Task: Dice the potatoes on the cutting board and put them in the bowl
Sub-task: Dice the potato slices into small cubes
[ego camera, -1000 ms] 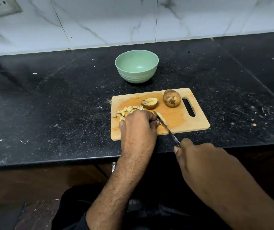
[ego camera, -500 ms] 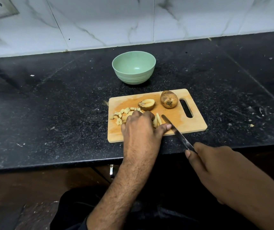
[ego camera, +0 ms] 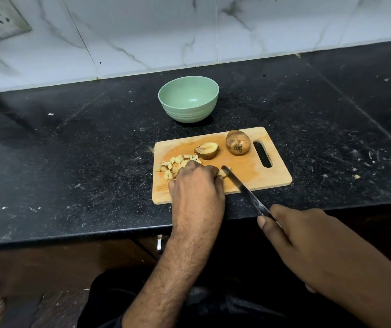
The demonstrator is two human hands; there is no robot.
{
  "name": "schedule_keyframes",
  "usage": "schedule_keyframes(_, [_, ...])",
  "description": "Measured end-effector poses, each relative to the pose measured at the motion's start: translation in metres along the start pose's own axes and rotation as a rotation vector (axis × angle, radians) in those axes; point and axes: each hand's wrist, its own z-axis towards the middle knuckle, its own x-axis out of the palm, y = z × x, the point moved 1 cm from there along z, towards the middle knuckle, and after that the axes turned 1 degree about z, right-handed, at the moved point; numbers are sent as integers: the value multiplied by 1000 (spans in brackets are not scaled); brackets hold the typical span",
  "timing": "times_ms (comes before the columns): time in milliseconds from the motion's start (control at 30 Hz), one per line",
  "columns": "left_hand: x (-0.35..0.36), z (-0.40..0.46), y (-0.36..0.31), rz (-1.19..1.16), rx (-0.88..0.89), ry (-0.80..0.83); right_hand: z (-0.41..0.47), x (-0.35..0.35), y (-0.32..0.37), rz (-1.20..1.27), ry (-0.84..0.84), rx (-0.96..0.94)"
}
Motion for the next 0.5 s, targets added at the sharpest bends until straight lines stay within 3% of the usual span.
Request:
schedule_keyframes(233, [5,2,-4,-25,10,-27,8,3,-9,-21,-118,10])
schedule_keyframes(500, [5,1,2,-120,68,-72,16,17,-5,6,-88,-52])
